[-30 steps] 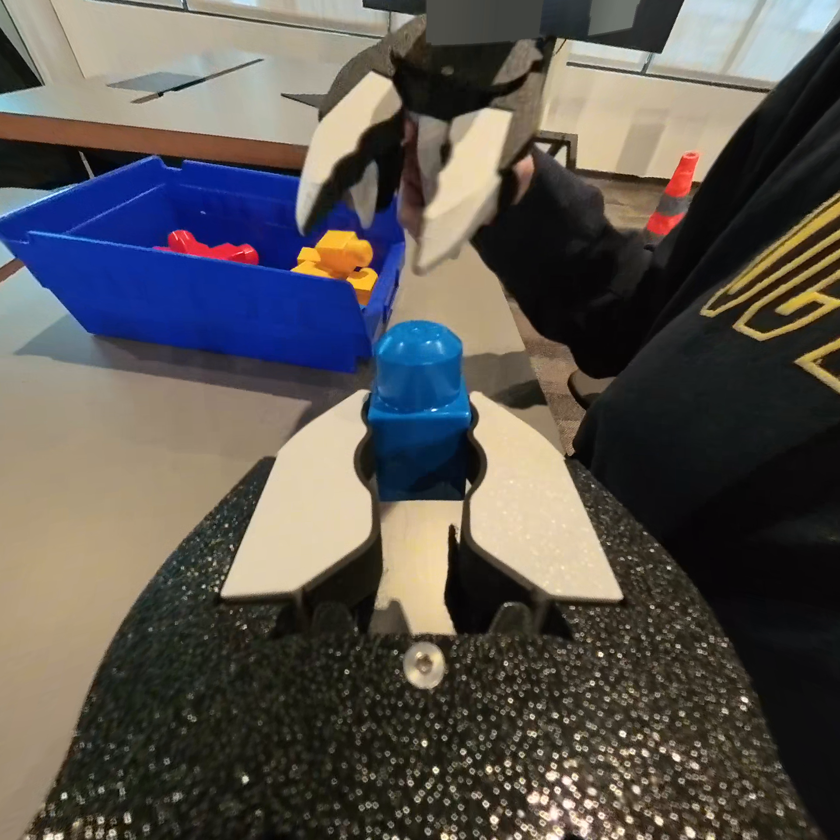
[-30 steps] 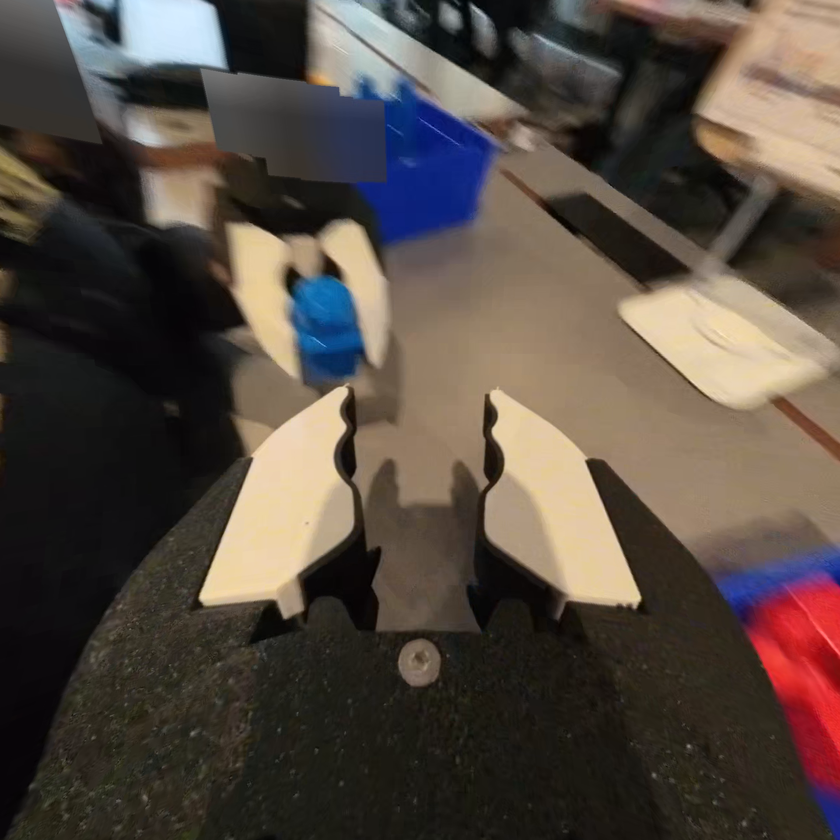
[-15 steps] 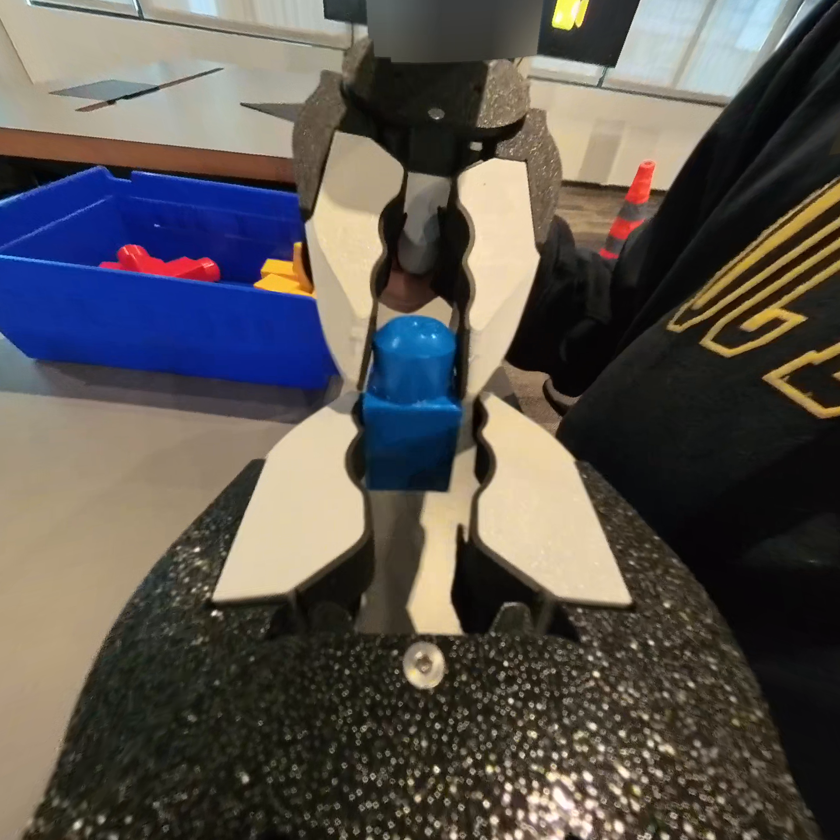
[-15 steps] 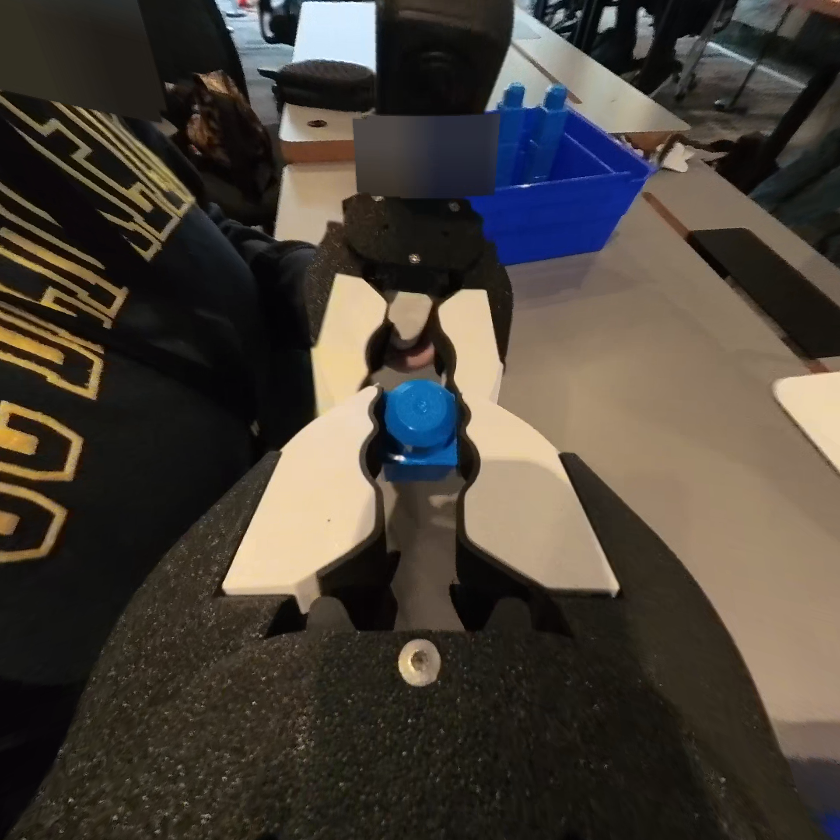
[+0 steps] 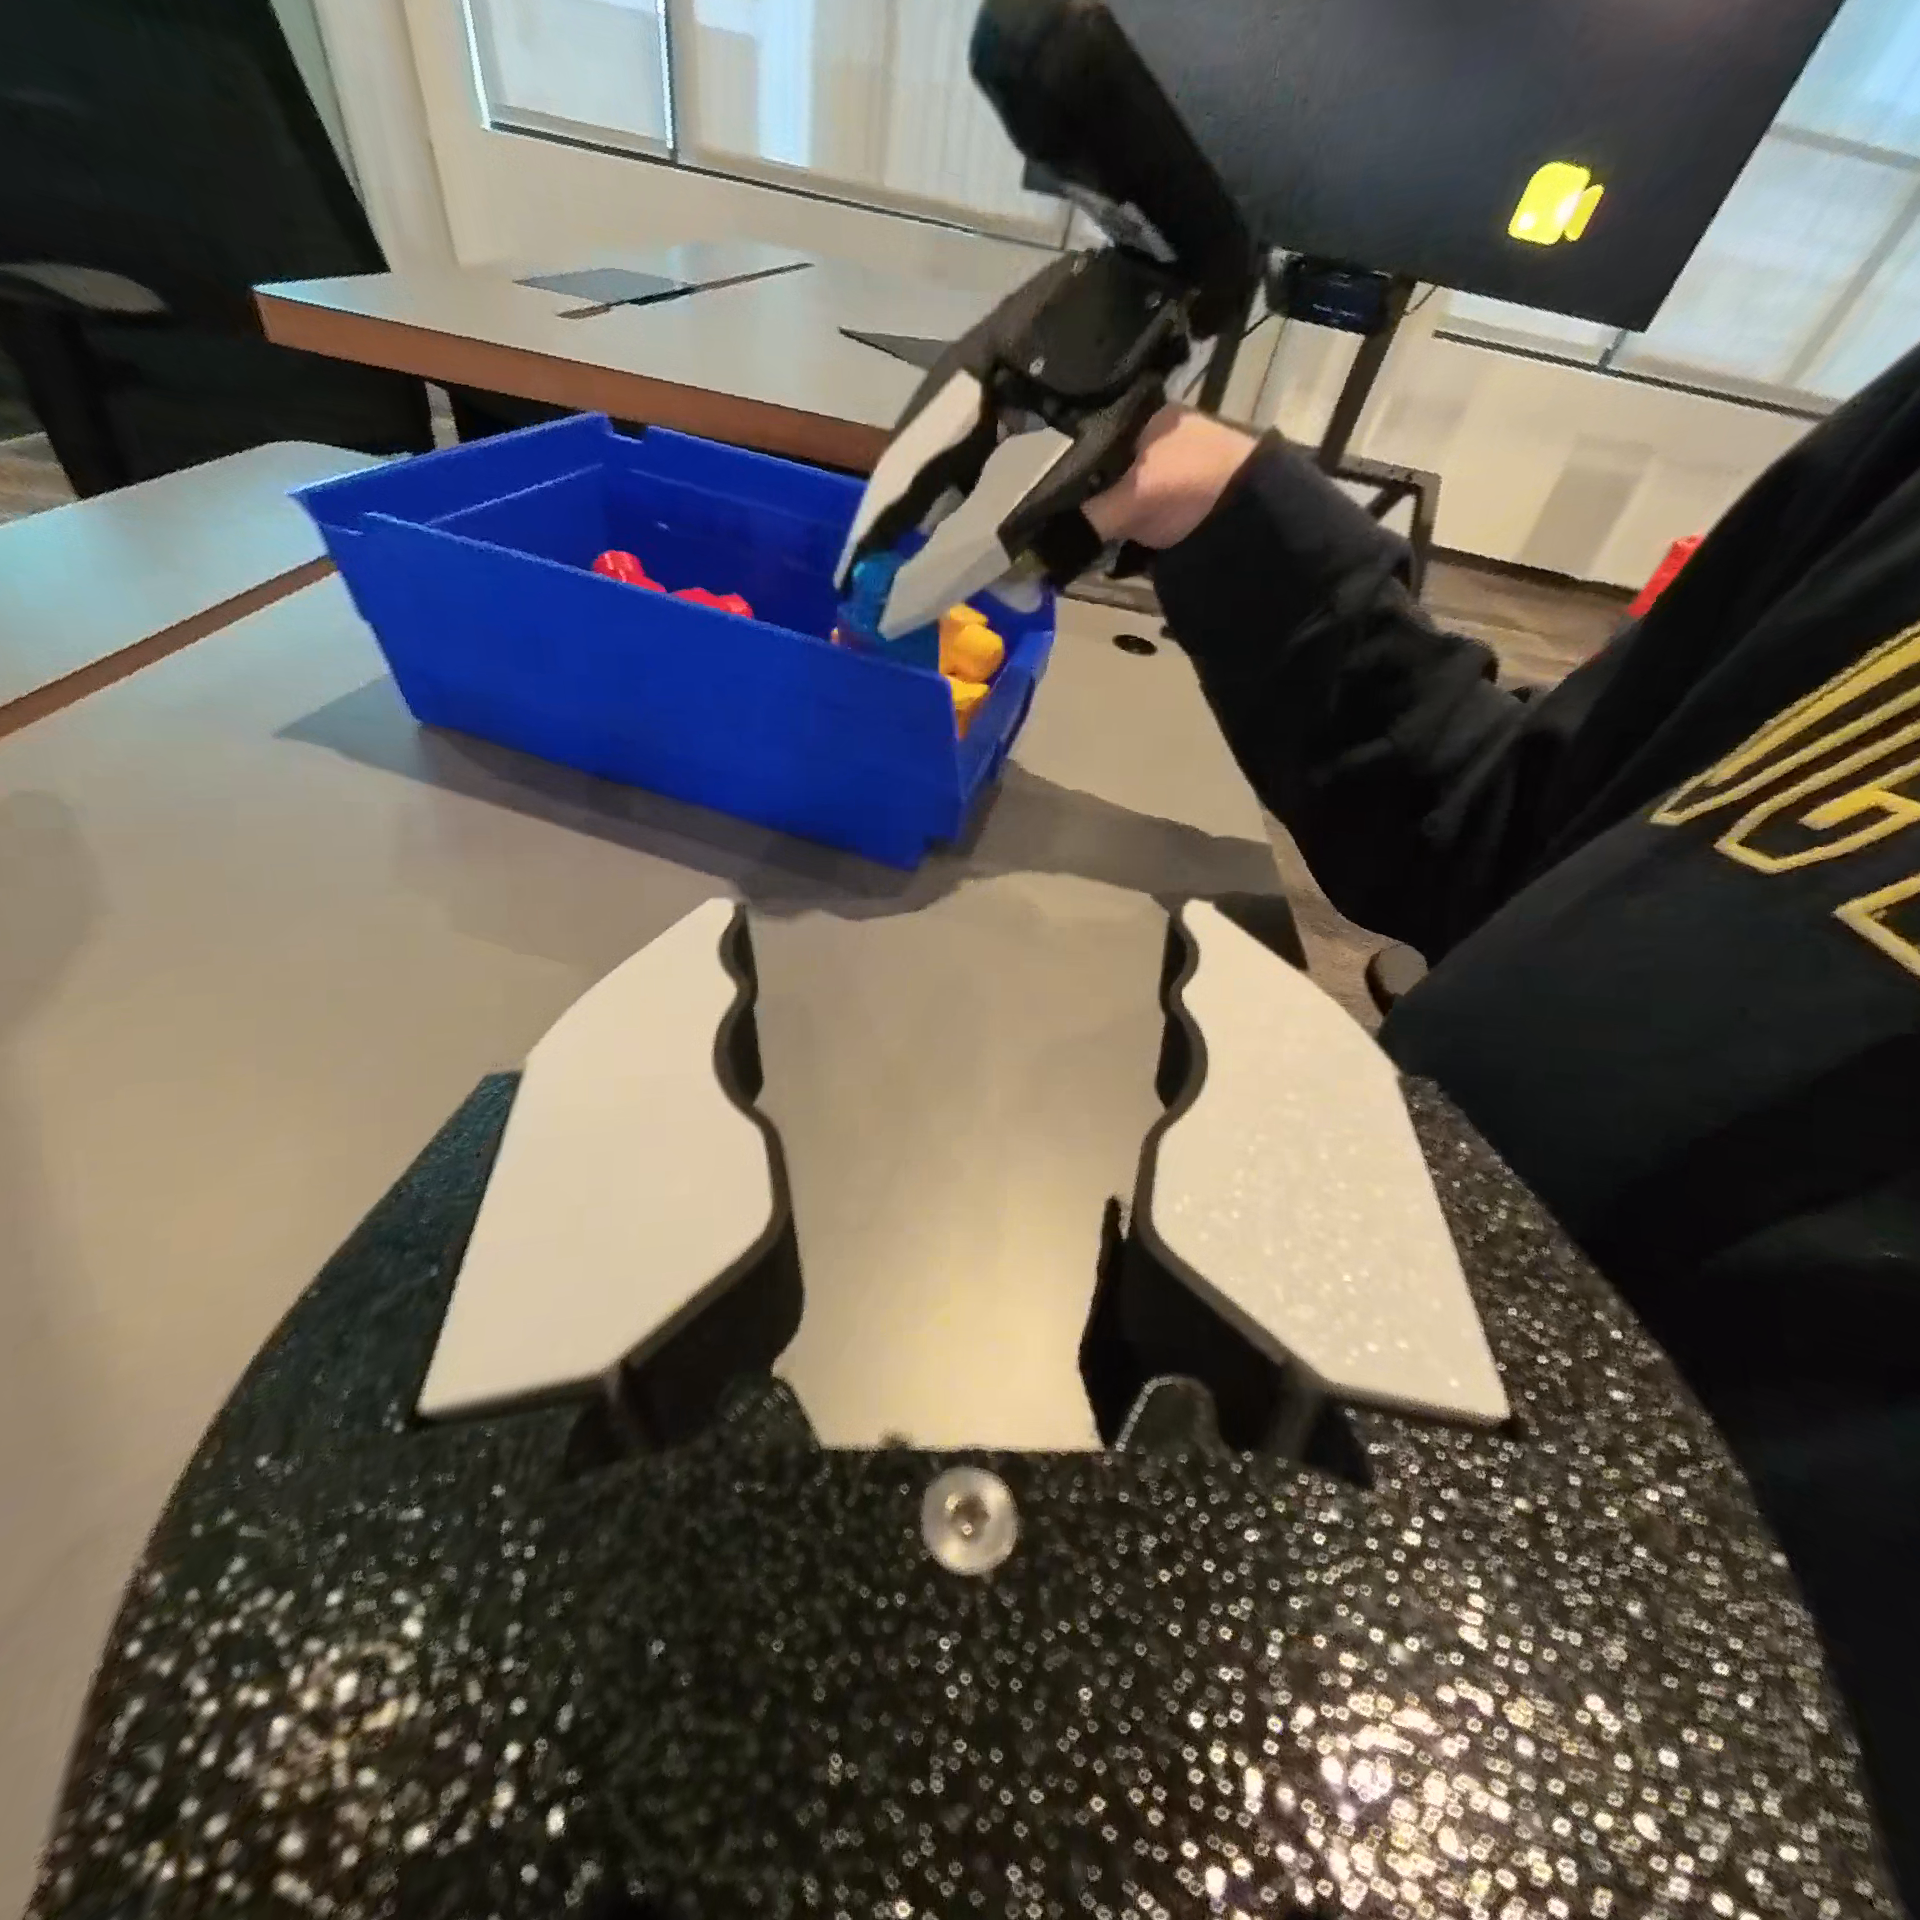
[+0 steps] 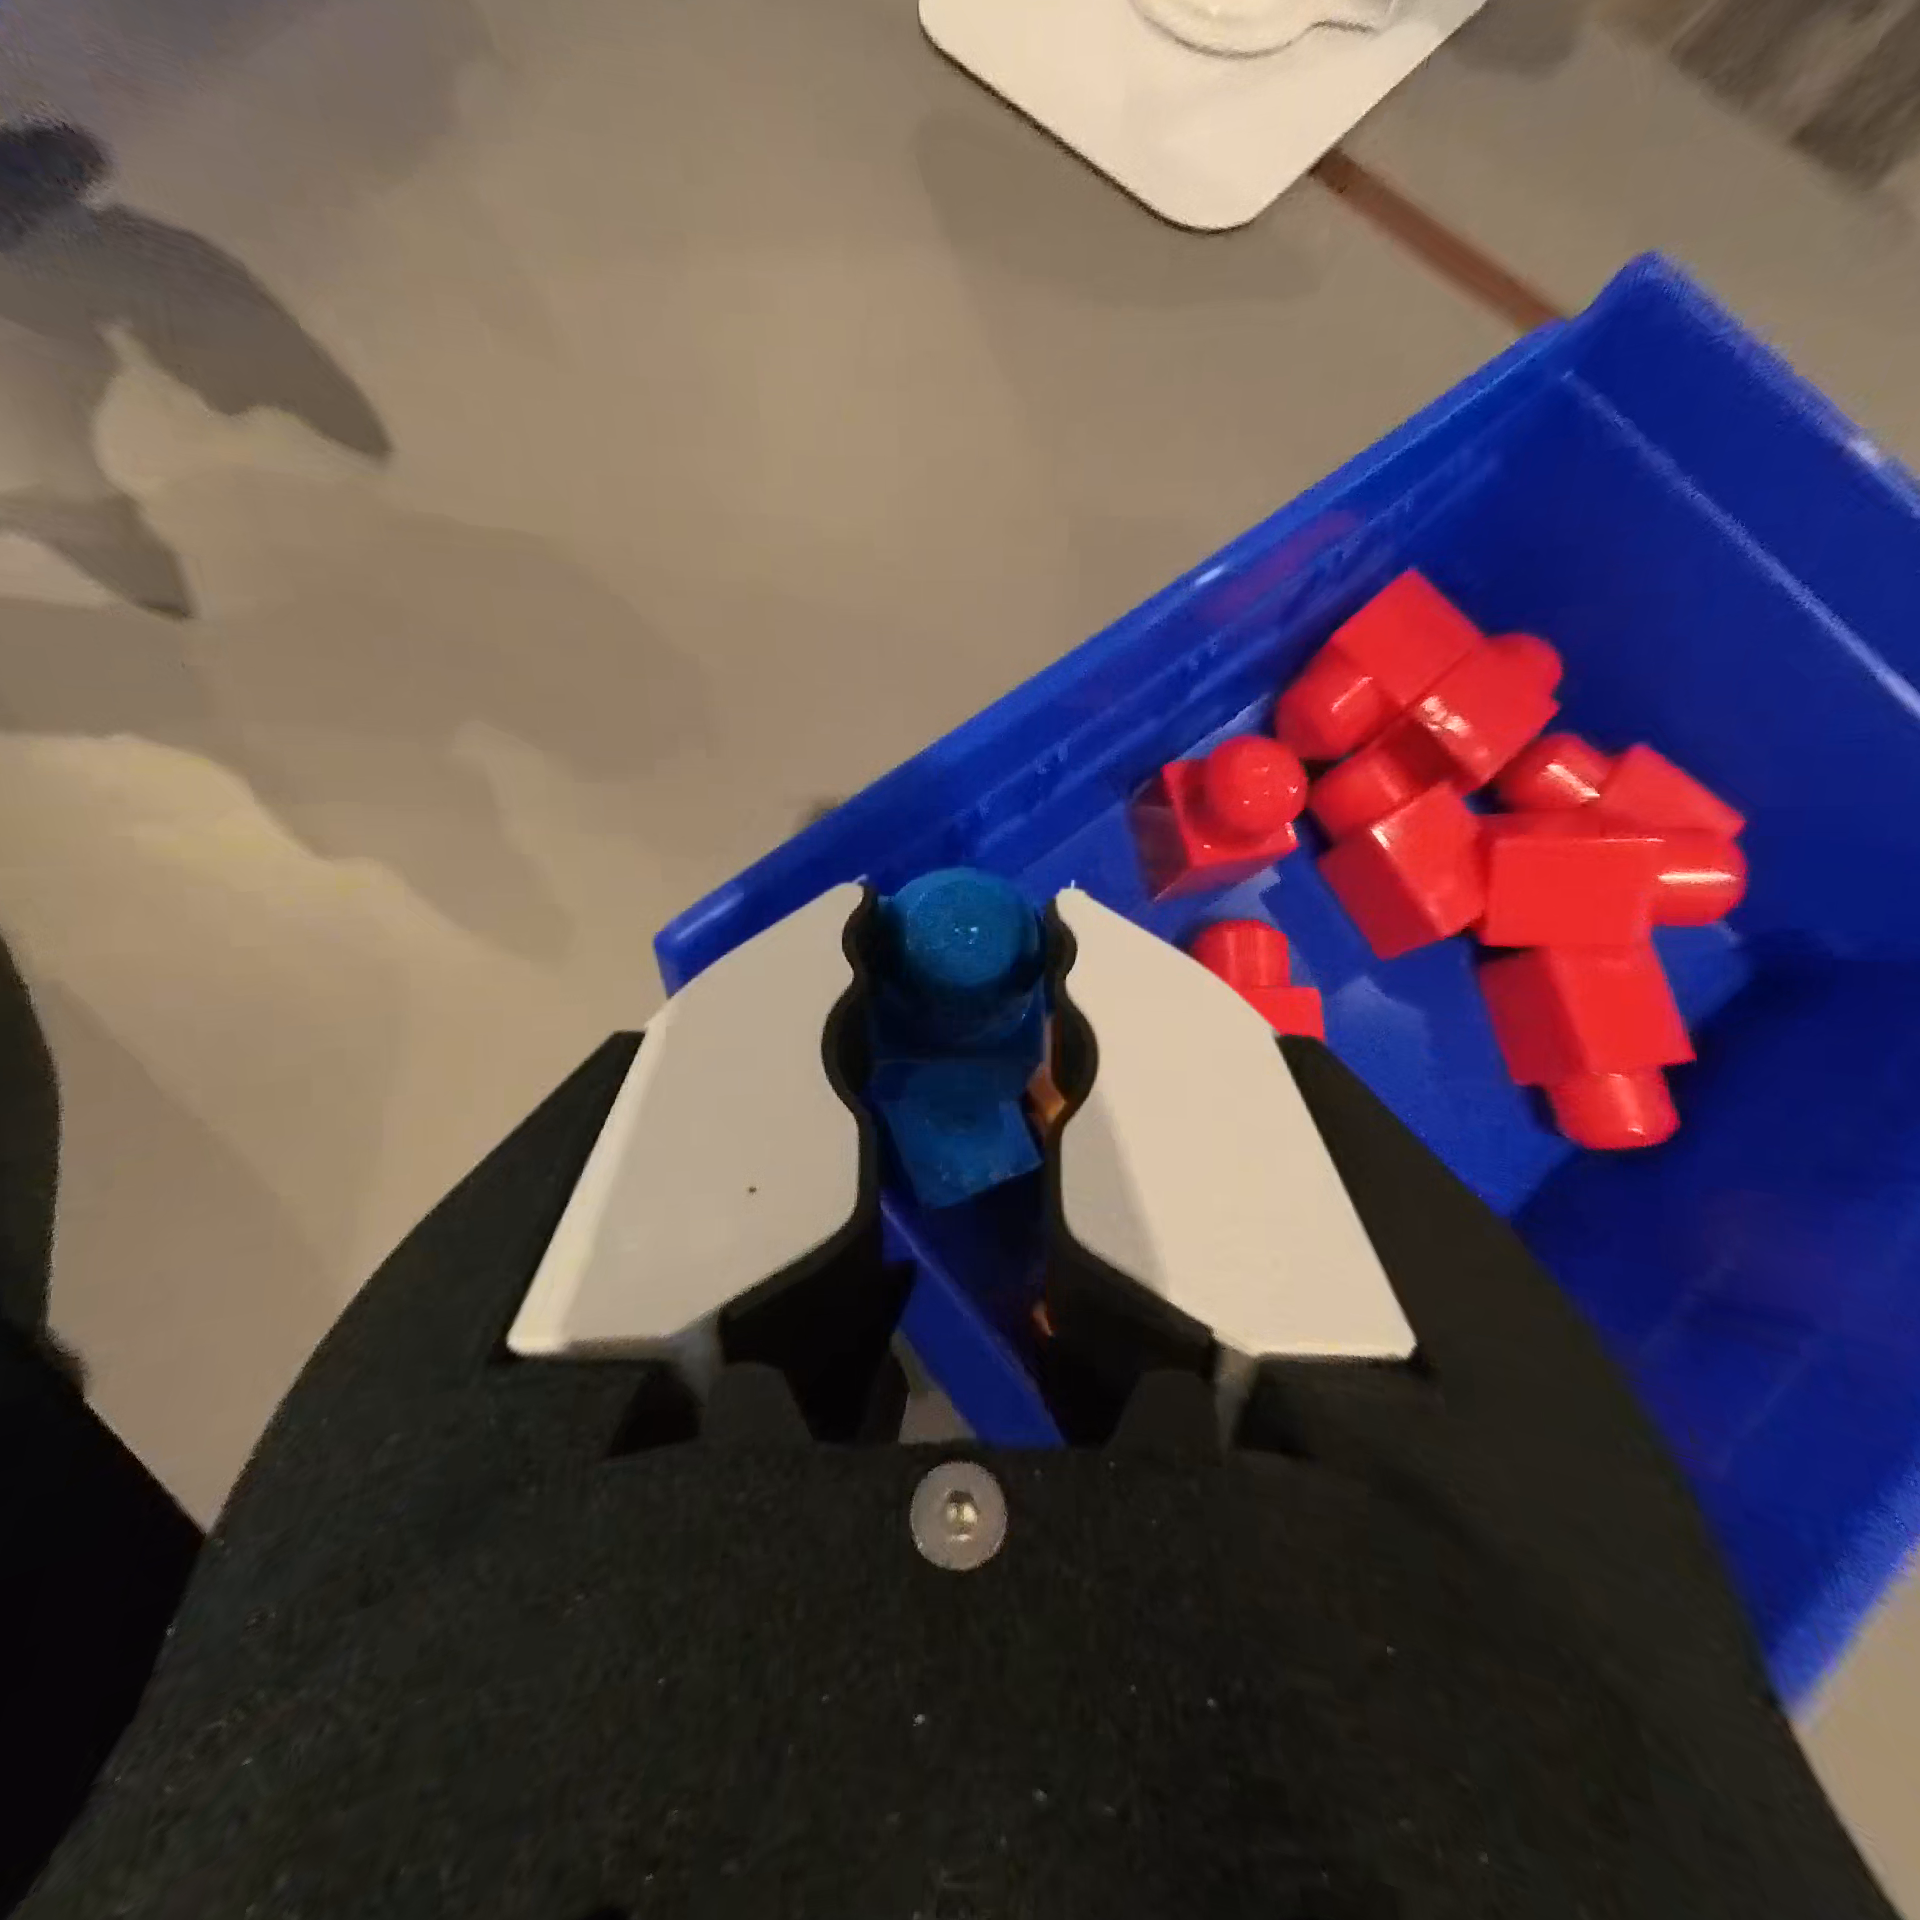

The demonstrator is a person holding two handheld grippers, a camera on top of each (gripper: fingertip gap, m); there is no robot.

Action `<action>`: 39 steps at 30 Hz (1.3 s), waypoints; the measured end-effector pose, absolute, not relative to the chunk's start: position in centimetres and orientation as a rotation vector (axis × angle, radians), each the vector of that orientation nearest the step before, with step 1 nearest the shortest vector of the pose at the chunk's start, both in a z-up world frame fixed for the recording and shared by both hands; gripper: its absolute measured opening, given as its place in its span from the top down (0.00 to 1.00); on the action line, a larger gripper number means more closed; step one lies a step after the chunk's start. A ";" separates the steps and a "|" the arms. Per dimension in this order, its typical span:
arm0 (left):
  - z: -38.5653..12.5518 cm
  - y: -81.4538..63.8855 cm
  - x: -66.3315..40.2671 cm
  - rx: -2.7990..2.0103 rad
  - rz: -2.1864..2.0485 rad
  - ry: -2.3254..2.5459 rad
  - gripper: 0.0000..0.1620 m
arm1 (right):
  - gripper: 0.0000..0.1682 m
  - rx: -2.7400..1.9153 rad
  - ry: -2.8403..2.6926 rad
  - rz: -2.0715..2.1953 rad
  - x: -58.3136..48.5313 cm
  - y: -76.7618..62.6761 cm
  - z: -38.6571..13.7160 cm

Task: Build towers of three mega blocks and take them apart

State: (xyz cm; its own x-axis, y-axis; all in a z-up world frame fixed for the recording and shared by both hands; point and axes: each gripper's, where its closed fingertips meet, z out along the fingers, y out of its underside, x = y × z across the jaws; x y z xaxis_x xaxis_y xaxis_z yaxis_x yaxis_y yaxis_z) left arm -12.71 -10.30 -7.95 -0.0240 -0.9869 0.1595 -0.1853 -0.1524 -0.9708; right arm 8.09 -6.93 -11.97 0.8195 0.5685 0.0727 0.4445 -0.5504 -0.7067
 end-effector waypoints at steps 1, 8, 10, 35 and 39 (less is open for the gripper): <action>-8.0 -10.2 -13.0 -1.452 -1.255 1.287 0.54 | 0.80 -2.242 -0.741 0.252 7.7 -6.8 -12.4; -8.7 -9.2 -15.6 -1.521 -1.109 1.258 0.52 | 0.72 -2.147 -0.698 0.242 7.6 -6.3 -11.1; -8.5 -8.8 -17.0 -1.539 -1.035 1.228 0.52 | 0.71 -2.043 -0.678 0.258 6.8 -6.5 -8.7; -10.4 5.0 -56.3 -2.057 0.107 -0.023 0.51 | 0.74 -1.600 -1.004 0.561 -8.8 -7.1 -5.2; -11.3 7.0 -57.0 -2.129 0.153 -0.005 0.54 | 0.74 -1.598 -0.991 0.570 -8.4 -7.4 -5.1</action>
State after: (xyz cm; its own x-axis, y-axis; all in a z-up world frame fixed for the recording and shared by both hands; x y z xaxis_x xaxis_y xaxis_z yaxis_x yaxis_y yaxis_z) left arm -56.96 7.03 -11.31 0.9921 0.0642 -0.1078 -0.0571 -0.5343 -0.8434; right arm -8.40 -7.40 -5.07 0.5315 0.8356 0.1392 0.2999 -0.0320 -0.9534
